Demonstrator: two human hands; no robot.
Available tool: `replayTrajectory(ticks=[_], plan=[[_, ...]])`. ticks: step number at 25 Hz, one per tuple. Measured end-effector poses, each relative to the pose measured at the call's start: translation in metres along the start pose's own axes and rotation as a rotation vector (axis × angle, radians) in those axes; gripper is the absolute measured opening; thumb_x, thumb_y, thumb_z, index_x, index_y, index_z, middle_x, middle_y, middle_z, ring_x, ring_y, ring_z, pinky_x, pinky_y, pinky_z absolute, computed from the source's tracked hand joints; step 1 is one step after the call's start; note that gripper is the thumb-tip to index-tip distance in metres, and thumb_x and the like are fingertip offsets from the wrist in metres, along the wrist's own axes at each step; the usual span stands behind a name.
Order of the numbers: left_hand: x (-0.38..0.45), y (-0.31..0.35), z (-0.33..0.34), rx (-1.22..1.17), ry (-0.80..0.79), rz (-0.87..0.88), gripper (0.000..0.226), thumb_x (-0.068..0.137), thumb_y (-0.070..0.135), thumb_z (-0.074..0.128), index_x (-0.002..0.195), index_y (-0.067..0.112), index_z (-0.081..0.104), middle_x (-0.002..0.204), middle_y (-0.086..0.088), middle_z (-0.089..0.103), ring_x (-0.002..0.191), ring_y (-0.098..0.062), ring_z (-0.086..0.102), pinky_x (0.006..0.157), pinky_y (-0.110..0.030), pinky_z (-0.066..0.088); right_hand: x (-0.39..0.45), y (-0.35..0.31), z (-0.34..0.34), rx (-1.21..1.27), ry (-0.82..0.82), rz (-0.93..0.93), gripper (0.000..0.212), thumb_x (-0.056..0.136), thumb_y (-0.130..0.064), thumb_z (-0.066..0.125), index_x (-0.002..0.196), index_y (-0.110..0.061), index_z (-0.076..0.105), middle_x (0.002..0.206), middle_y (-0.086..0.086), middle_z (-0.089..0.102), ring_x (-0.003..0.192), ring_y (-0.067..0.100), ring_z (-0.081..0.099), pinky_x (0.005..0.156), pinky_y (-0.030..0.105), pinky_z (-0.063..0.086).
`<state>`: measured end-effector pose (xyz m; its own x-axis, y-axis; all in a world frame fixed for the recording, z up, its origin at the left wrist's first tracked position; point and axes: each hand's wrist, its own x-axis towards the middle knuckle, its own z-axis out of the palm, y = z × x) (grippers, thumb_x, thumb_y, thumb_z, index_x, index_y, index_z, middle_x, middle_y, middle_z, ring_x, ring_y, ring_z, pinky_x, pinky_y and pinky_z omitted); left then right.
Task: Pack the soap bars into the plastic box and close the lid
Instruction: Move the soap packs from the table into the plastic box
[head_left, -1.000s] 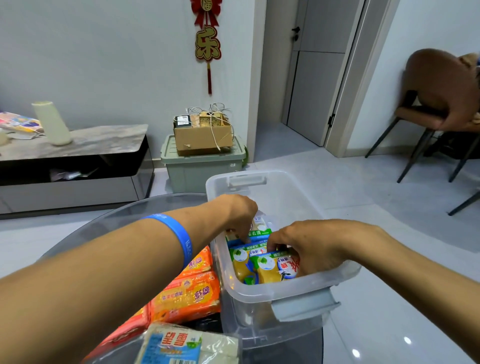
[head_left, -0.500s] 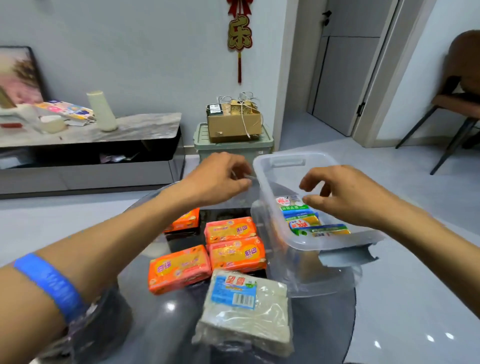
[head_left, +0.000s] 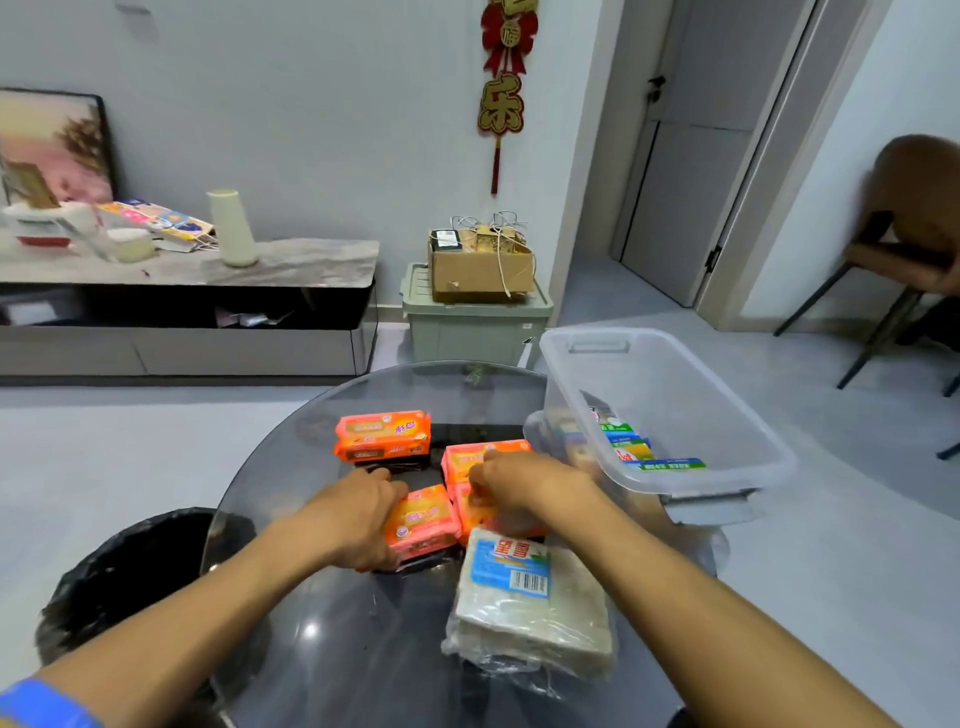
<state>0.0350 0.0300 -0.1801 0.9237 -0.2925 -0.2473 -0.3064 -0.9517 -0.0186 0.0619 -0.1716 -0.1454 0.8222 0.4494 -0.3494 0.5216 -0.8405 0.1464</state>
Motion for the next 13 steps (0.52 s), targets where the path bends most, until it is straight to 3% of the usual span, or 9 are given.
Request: replayTrajectory(ticks=[4, 7, 10, 13], plan=[[0.004, -0.006, 0.009, -0.105, -0.004, -0.051, 0.051, 0.057, 0.049, 0.070, 0.100, 0.026, 0.056, 0.097, 0.003, 0.063, 0.084, -0.020, 0.062, 0.068, -0.032, 0.053, 0.011, 0.009, -0.001, -0.021, -0.054, -0.002, 0.060, 0.074, -0.021, 0.076, 0.128, -0.018, 0.052, 0.127, 0.006, 0.056, 0.106, 0.029, 0.061, 0.066, 0.032, 0.043], [0.001, -0.017, 0.002, -0.131, -0.022, -0.073, 0.045, 0.051, 0.051, 0.067, 0.087, 0.028, 0.053, 0.083, 0.007, 0.060, 0.073, -0.016, 0.060, 0.059, -0.030, 0.049, 0.017, 0.009, 0.004, -0.073, -0.045, -0.020, 0.055, 0.074, -0.024, 0.076, 0.125, -0.018, 0.055, 0.123, 0.007, 0.062, 0.106, 0.029, 0.061, 0.074, 0.035, 0.047], [-0.011, -0.037, -0.018, -0.160, 0.017, -0.117, 0.052, 0.054, 0.054, 0.071, 0.096, 0.026, 0.056, 0.085, 0.006, 0.063, 0.072, -0.014, 0.061, 0.062, -0.029, 0.053, 0.017, 0.009, 0.013, -0.151, -0.018, -0.030, 0.042, 0.078, -0.026, 0.071, 0.118, -0.017, 0.061, 0.119, 0.009, 0.066, 0.108, 0.029, 0.059, 0.082, 0.036, 0.047], [-0.023, -0.057, -0.049, -0.215, 0.102, -0.140, 0.059, 0.057, 0.054, 0.077, 0.104, 0.025, 0.058, 0.089, 0.006, 0.065, 0.076, -0.012, 0.062, 0.071, -0.033, 0.057, 0.006, 0.011, -0.002, 0.007, 0.030, -0.005, 0.045, 0.071, -0.032, 0.077, 0.111, -0.018, 0.062, 0.111, 0.008, 0.068, 0.098, 0.027, 0.062, 0.074, 0.033, 0.046]])
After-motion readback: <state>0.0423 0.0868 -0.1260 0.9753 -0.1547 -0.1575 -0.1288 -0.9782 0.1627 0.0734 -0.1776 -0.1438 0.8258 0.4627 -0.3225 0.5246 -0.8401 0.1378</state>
